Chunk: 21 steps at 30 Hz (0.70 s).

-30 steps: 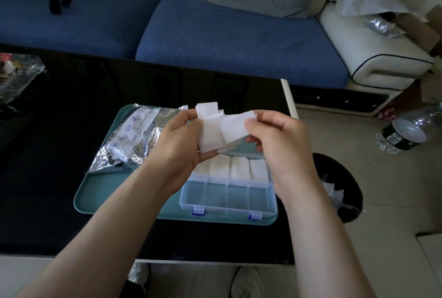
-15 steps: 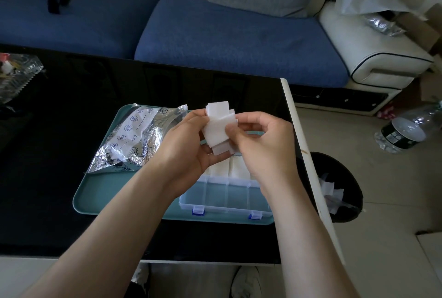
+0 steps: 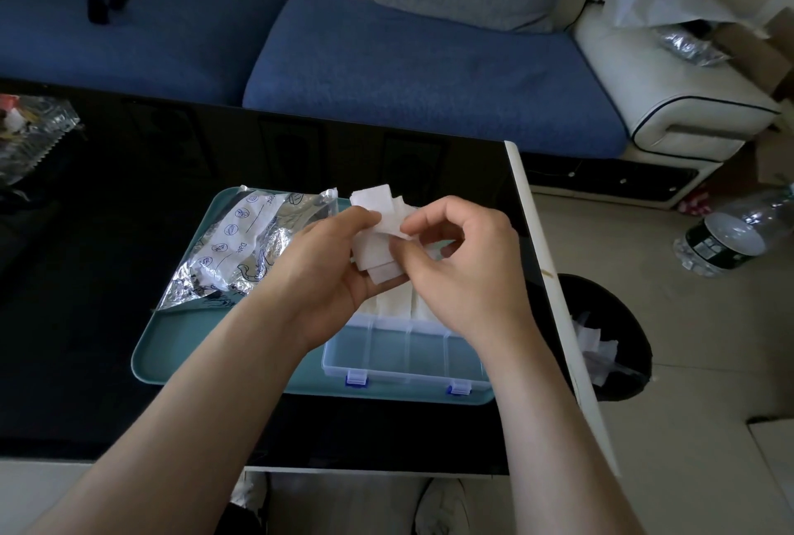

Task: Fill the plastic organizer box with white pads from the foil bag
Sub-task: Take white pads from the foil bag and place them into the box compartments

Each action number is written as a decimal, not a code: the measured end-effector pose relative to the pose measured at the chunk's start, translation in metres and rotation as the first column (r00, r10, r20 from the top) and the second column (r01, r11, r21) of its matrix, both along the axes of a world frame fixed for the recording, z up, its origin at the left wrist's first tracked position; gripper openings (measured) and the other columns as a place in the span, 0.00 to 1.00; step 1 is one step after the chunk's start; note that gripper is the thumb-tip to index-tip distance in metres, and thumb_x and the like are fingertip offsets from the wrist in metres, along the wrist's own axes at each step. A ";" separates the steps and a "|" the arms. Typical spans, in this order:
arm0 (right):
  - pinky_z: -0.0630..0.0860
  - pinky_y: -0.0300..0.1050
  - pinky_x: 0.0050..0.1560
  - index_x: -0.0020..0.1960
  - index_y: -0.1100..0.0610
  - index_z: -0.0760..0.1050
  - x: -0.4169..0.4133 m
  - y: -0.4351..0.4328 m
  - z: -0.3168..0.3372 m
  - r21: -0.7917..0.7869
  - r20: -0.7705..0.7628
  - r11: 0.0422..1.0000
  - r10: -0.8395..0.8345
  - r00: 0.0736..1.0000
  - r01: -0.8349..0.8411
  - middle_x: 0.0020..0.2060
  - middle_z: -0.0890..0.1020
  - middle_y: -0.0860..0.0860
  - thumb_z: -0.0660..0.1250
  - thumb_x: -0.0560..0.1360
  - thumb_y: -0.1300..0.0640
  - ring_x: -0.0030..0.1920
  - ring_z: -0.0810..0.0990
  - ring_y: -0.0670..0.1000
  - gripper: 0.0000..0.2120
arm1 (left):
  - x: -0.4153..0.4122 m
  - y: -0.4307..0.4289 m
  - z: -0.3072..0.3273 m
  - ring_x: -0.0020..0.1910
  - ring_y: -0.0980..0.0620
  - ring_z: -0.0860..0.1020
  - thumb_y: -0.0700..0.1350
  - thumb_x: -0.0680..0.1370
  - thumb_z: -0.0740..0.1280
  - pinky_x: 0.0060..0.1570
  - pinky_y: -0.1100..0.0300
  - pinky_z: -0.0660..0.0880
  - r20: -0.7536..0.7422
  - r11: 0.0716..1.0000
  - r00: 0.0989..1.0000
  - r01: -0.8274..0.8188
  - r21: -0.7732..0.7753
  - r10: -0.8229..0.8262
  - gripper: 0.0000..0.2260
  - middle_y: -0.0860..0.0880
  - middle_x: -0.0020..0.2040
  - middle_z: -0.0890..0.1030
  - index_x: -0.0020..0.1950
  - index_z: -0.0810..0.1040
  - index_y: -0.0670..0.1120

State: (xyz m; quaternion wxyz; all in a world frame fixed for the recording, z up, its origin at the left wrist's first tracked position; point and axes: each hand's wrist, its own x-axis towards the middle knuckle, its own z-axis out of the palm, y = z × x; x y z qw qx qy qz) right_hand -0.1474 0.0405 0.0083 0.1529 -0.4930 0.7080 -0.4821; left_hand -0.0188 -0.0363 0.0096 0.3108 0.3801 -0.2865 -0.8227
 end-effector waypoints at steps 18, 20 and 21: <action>0.79 0.33 0.42 0.60 0.47 0.83 -0.017 0.006 0.008 0.034 0.530 0.982 -0.174 0.830 0.185 0.46 0.89 0.44 0.73 0.79 0.62 0.48 0.87 0.43 0.14 | 0.002 -0.005 -0.006 0.52 0.42 0.88 0.34 0.85 0.62 0.47 0.49 0.86 0.057 0.997 0.996 -0.070 -0.038 0.072 0.11 0.39 0.61 0.84 0.66 0.78 0.38; 0.81 0.35 0.45 0.61 0.47 0.83 -0.015 0.005 0.008 0.047 0.535 0.991 -0.132 0.834 0.127 0.47 0.89 0.44 0.73 0.79 0.62 0.49 0.87 0.43 0.14 | 0.002 -0.007 -0.008 0.54 0.42 0.87 0.35 0.86 0.62 0.50 0.48 0.85 0.064 0.996 0.996 -0.059 -0.064 0.063 0.12 0.39 0.63 0.83 0.69 0.77 0.39; 0.81 0.36 0.46 0.62 0.47 0.83 -0.014 0.005 0.007 0.050 0.537 0.992 -0.122 0.835 0.113 0.47 0.89 0.44 0.74 0.79 0.62 0.50 0.87 0.43 0.14 | 0.002 -0.007 -0.009 0.55 0.41 0.87 0.36 0.86 0.62 0.51 0.47 0.85 0.074 0.995 0.996 -0.052 -0.081 0.058 0.13 0.39 0.64 0.83 0.69 0.77 0.40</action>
